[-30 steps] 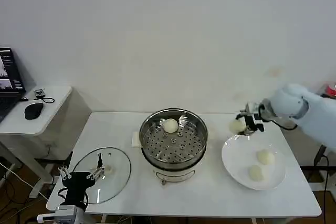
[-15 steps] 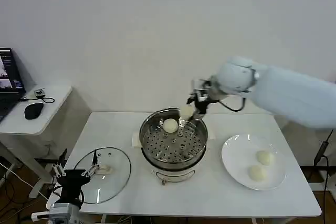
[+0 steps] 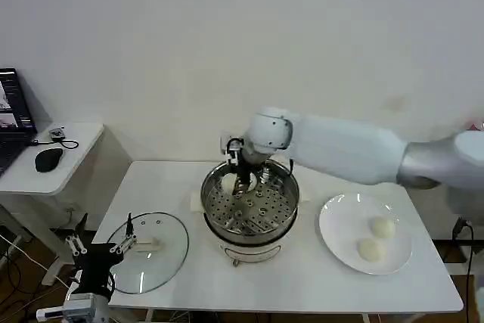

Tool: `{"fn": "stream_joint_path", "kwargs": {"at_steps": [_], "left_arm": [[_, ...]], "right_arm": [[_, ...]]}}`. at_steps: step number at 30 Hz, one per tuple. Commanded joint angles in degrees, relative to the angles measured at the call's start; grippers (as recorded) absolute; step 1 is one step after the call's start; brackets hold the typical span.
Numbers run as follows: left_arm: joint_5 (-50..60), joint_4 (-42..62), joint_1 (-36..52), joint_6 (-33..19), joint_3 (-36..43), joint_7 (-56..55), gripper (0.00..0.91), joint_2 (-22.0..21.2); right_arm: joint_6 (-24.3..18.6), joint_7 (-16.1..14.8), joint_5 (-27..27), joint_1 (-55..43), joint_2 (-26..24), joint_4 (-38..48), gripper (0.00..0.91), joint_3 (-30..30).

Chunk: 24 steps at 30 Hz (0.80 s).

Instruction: Take steamed baozi put them in steamer then cover it.

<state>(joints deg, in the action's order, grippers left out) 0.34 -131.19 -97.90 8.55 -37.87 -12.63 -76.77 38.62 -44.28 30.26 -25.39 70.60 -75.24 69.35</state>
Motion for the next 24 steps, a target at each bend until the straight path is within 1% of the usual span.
{"fn": "stream_joint_path", "kwargs": {"at_steps": [1,14,15,16,18,24], "left_arm": [[0.03,0.07,-0.02,-0.07,-0.21,-0.04,0.907,-0.04],[0.08,0.06,-0.50,-0.44,-0.15,-0.10,0.907,-0.28],[0.08,0.04,-0.52,-0.47,-0.12,-0.13,0.907,-0.30],[0.12,0.05,-0.52,-0.50,-0.08,-0.16,0.907,-0.33],[0.11,0.07,-0.56,-0.50,0.00,-0.22,0.907,-0.35],[0.12,0.07,-0.53,-0.47,0.03,-0.22,0.907,-0.28]], "right_arm": [[1.06,0.67,0.17,3.41,4.35,3.99,0.675,0.53],[1.36,0.09,-0.12,3.06,5.07,3.64,0.675,0.75],[1.40,0.10,-0.34,3.17,5.15,3.72,0.766,0.77],[1.39,-0.01,-0.79,3.28,5.20,3.82,0.907,0.75],[1.38,-0.04,-1.73,3.39,5.18,3.94,0.907,0.77],[1.26,-0.54,-1.78,1.42,3.53,2.38,0.907,0.53]]}}
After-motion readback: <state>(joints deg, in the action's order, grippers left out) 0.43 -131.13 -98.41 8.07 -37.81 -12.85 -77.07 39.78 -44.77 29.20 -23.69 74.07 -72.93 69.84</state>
